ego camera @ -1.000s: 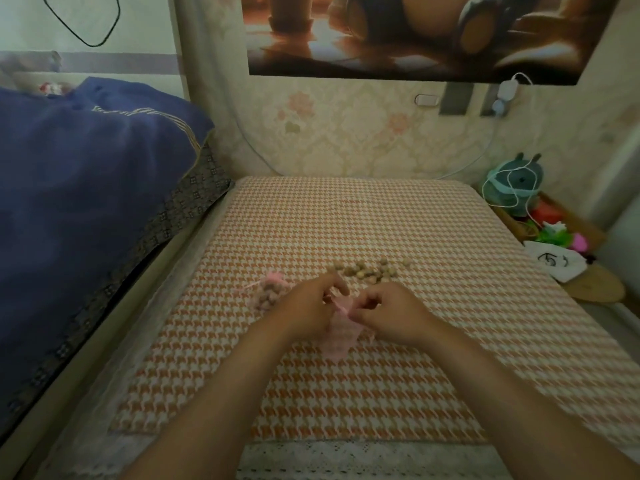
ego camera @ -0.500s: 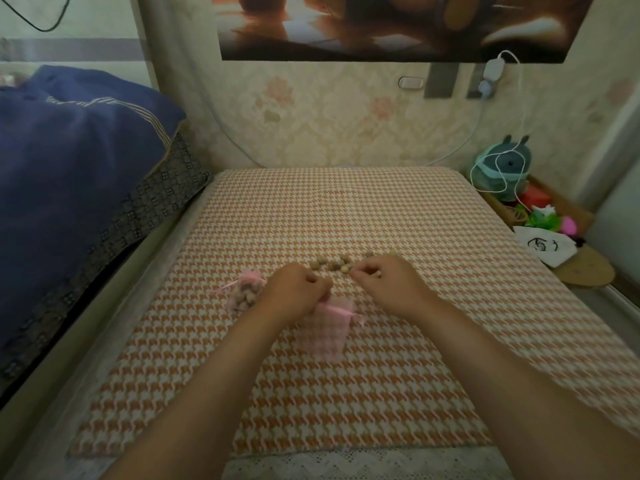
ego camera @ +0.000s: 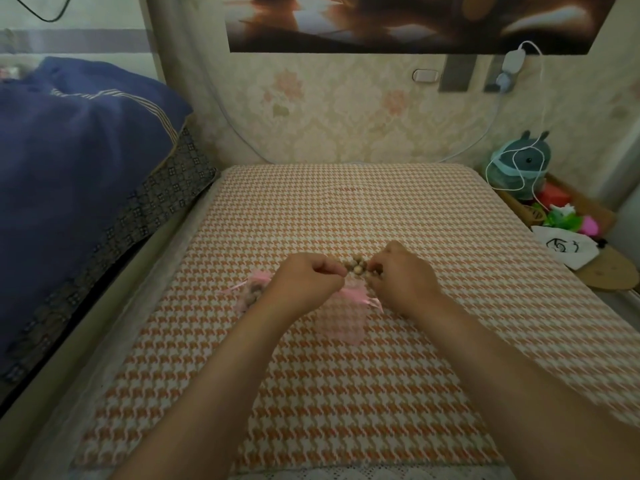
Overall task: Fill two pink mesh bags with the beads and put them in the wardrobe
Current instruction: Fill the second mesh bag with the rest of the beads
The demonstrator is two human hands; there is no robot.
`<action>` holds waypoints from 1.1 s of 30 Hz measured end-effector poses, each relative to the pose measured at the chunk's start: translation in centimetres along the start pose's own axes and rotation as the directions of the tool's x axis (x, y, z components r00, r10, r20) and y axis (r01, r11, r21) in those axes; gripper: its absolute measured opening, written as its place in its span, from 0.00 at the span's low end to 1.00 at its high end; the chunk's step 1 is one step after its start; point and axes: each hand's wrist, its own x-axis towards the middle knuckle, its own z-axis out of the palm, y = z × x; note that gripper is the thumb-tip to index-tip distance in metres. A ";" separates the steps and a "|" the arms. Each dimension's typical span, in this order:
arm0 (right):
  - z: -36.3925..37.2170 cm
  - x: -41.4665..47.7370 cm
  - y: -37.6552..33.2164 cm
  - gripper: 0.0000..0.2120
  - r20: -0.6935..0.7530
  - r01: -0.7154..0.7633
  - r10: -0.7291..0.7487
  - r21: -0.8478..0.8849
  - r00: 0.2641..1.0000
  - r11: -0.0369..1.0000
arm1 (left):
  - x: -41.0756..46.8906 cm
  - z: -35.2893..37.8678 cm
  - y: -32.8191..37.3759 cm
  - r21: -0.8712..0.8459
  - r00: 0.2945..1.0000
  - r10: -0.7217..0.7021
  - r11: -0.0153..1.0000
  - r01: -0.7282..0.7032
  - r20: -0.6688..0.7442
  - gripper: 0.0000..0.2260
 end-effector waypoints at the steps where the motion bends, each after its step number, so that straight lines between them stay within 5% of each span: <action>1: -0.3 0.0 -0.1 0.10 -0.011 -0.015 0.016 0.075 1.000 0.997 | 0.0 0.0 0.0 0.004 1.000 0.004 1.000 -0.004 0.006 0.06; 7: -5.0 -0.8 -2.9 0.03 -0.065 0.063 -0.029 0.620 0.997 0.782 | -0.6 -0.5 0.2 -0.004 1.000 -0.006 1.000 0.006 0.021 0.05; 13: -6.4 -3.6 -3.5 0.06 0.047 0.218 -0.270 0.463 0.962 0.859 | -1.6 -0.6 0.6 0.052 0.999 0.022 0.998 -0.024 0.031 0.08; 21: -6.7 -3.8 -3.3 0.03 0.190 0.135 -0.273 0.532 0.943 0.836 | -1.2 -0.4 -0.1 0.051 1.000 0.010 0.999 -0.011 0.021 0.05; 24: -5.7 -4.0 -3.9 0.07 0.255 0.020 -0.187 0.541 0.949 0.840 | -0.9 -0.7 -0.2 0.080 0.999 0.052 0.995 -0.051 -0.010 0.07; 29: -4.2 -4.5 -4.2 0.07 0.409 -0.354 0.045 0.724 0.911 0.591 | -1.7 -0.5 -1.2 0.388 0.976 0.215 0.899 -0.204 0.015 0.23; 33: -3.4 -4.5 -3.7 0.07 0.536 -0.535 0.117 0.752 0.836 0.384 | -1.9 1.1 -2.4 0.395 0.994 0.069 0.914 -0.099 0.088 0.46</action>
